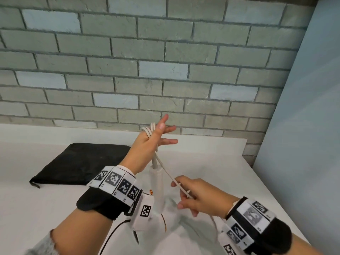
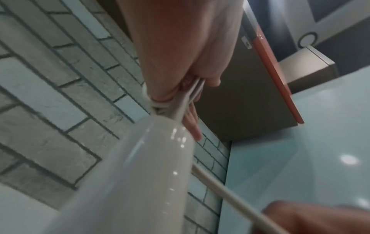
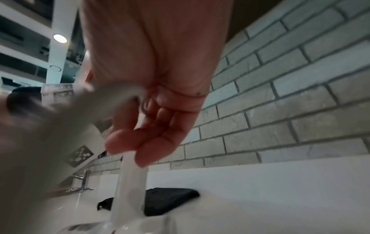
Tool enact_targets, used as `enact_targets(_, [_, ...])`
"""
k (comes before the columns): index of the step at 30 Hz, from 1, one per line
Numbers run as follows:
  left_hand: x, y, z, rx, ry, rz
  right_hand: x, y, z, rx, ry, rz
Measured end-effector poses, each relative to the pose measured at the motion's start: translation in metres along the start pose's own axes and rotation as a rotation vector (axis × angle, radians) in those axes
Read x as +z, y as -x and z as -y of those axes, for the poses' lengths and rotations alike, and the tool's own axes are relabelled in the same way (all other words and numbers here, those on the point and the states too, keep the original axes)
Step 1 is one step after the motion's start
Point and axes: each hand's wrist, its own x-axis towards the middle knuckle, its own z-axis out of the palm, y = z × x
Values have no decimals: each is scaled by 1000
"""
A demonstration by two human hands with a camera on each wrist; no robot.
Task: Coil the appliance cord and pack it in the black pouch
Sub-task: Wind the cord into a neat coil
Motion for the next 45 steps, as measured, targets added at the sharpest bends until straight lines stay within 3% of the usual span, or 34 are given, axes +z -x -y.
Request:
enact_targets(3, [-7,-4,-1,0,-201,32,-19,7,-1,-74,123,-172])
enact_targets(5, [-9,-6,-5,-49,-272,124,-37,10,3,-156,124,-320])
enact_targets(10, [-2,0,-21,-157,-216,412,-73,14,31,-327,77,-511])
enact_targets(14, [11,5,-17,-157,-20,639,-79,4,34,-391,22,-492])
enact_targets(18, [19,6,-14,-211,249,784,-67,0,32,-363,-291,-299])
enact_targets(20, [18,5,-12,-211,333,779,-63,0,33,-343,-372,-294])
enact_targets(23, [14,5,-10,-235,347,649,-62,0,34,-323,-264,-384])
enact_targets(29, [11,10,-5,-120,38,336,-58,1,33,-267,-246,-475])
enact_targets(32, [14,14,-5,-83,-49,286,-62,3,31,-229,-258,-458])
enact_targets(34, [15,16,-7,-77,-57,262,-69,5,28,-238,-134,-470])
enact_targets(39, [20,19,-10,-64,-43,299,-86,6,17,-302,330,-756])
enact_targets(42, [24,17,-9,-76,12,293,-75,-6,17,-280,313,-842])
enact_targets(45, [23,17,-5,-77,29,222,-58,-14,17,-167,82,-773])
